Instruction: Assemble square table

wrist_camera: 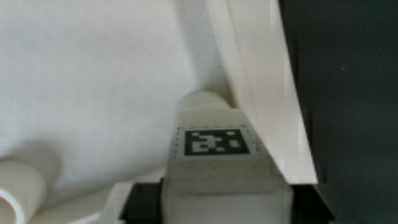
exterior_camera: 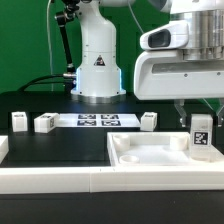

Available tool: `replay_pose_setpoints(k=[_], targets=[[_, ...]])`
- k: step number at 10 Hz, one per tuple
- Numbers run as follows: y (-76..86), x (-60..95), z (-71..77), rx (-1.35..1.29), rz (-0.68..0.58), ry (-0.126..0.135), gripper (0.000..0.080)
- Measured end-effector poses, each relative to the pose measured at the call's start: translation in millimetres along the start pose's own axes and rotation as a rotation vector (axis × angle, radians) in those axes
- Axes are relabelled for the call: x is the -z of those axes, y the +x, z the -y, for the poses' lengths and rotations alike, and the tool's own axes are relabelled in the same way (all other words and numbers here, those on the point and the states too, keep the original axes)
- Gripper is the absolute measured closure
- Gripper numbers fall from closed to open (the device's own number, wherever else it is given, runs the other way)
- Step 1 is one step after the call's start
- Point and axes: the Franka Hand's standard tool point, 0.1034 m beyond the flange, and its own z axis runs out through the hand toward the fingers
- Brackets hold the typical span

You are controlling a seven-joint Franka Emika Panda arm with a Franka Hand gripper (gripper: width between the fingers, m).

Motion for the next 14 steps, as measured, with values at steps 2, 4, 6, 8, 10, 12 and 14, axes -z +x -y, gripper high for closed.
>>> replay_pose_setpoints(k=[2, 4, 6, 8, 10, 12, 14], targets=[[1.1, -0.2, -1.2, -0.203, 0.011, 0.020, 0.0509], [1.2, -0.5, -0.3, -0.392, 0.009, 0.022, 0.0509], [0.5, -1.0, 0.6, -0.599, 0.012, 0.022, 0.0509], [0.2, -1.2, 1.1, -0.770, 0.016, 0.024, 0.0509], [-0.9, -1.7, 2.6, -0.909, 0.015, 0.020, 0.0509], [-0.5, -1.9, 2.7, -1.014, 0.020, 0.024, 0.0509], [-0.9, -1.9, 4.0, -1.071, 0.021, 0.026, 0.0509]])
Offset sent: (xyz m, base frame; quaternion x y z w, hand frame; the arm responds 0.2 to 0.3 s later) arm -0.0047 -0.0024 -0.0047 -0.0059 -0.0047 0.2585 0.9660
